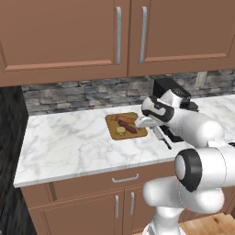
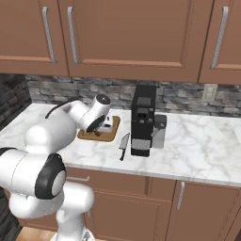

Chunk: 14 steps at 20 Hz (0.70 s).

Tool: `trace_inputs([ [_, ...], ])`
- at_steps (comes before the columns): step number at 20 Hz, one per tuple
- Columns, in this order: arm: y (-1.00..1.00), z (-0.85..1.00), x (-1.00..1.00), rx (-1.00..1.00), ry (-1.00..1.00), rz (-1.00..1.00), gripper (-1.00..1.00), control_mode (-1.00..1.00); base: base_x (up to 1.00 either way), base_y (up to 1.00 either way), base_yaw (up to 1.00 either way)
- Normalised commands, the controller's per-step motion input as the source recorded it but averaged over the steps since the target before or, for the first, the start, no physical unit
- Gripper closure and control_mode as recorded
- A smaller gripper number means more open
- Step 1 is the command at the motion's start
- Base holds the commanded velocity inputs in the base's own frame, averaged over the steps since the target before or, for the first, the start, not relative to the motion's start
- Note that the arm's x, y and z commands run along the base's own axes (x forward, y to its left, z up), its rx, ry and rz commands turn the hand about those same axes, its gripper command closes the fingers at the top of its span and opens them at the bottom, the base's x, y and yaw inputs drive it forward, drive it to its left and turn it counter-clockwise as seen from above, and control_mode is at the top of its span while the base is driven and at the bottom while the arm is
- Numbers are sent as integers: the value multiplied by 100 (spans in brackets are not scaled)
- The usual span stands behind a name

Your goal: Retrieve the sausage and cheese from the fridge and place them on the cutting board on the counter.

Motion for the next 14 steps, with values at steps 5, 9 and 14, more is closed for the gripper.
trace_inputs([
  [5,-7,31,-75,0,-13,0,-100,-100,0,0,0],
  [9,-5,36,-68,0,-5,0,-100,-100,0,0,0],
  [14,-3,39,-71,0,0,0,-100,-100,0,0,0],
])
